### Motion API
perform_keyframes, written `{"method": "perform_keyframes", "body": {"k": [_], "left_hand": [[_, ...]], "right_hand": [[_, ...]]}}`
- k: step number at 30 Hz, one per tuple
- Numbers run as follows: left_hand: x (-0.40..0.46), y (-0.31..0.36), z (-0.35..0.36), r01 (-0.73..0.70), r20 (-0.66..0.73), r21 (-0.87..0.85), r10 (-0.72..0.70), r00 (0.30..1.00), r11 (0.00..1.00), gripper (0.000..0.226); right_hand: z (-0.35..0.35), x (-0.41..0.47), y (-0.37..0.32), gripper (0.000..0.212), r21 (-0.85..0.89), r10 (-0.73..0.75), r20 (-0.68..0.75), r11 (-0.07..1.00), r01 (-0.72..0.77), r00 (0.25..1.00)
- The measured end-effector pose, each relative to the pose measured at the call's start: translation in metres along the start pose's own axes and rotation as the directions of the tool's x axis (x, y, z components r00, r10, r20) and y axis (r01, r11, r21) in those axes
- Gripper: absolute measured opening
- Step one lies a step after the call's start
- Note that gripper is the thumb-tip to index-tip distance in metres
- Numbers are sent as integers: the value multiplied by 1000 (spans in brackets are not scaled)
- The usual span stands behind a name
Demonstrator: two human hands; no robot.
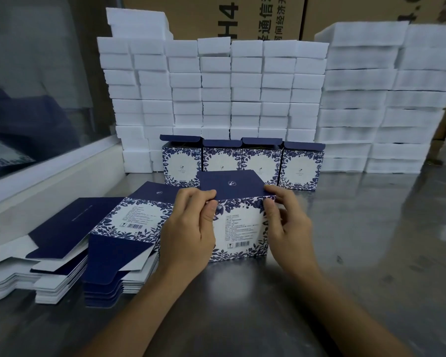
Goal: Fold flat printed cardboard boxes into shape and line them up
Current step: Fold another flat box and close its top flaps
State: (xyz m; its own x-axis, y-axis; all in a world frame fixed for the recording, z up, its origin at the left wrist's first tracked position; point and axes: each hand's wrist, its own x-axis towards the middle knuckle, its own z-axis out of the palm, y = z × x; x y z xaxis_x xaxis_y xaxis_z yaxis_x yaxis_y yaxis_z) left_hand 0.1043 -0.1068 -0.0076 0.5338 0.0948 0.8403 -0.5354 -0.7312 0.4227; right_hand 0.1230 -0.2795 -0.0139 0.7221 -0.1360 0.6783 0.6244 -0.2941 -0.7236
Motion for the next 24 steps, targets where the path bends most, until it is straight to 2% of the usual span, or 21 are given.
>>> {"method": "perform_keyframes", "body": {"k": [5,10,12,14,16,19,20,22,24], "left_hand": [[-1,0,0,14,0,4,-14,1000,1000,31],[-2,-1,-1,2,-12,-15,-2,1000,1000,29],[-1,-2,-2,8,-9,-37,-8,1000,999,29],[0,-4,-3,25,-12,-59,-25,1000,998,29],[1,-8,-4,90,-26,-87,-93,995,992,29],[3,-15,-8,243,19,-214,-245,969,946,26],[3,-15,-9,299,70,-275,-291,954,914,27],[1,-13,-9,374,193,-376,-323,927,848,48],[-2,-9,-5,366,261,-416,-276,925,833,73]], "right_hand": [[2,5,0,24,29,-4,-27,1000,5,1000],[-6,13,1,20,208,178,-70,965,-160,982],[-5,13,2,18,330,323,20,891,-311,946],[-5,12,5,23,311,348,93,880,-359,933],[-7,13,8,38,274,315,121,901,-336,941],[-13,12,10,92,274,303,212,894,-354,929],[-13,12,10,103,264,275,224,906,-330,935],[-12,10,8,110,222,191,223,945,-240,956],[-8,7,4,108,199,103,230,968,-150,968]]}}
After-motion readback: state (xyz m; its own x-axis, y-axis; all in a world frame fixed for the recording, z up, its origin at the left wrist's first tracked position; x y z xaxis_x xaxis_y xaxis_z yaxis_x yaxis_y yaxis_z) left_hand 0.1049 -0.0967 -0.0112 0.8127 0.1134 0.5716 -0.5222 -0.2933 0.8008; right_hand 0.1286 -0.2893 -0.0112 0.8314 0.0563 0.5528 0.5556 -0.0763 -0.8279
